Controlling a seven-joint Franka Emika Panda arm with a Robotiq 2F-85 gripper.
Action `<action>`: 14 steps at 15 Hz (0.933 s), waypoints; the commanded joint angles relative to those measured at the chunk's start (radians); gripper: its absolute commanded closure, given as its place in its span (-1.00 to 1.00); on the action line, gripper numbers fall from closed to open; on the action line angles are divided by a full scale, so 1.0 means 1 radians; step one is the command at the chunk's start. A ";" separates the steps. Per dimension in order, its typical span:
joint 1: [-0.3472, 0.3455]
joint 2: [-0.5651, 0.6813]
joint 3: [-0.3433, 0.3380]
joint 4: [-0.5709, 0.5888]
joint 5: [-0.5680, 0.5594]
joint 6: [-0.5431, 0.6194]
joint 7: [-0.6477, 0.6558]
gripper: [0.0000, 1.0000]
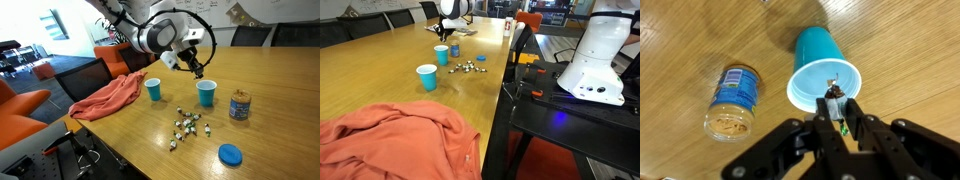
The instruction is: Put one candy in each cup
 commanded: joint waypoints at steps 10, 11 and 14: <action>-0.002 0.084 -0.004 0.152 0.013 -0.086 0.035 -0.59; 0.000 0.073 -0.001 0.137 0.013 -0.077 0.031 -0.73; 0.011 -0.012 0.016 0.029 0.010 -0.078 0.011 -1.00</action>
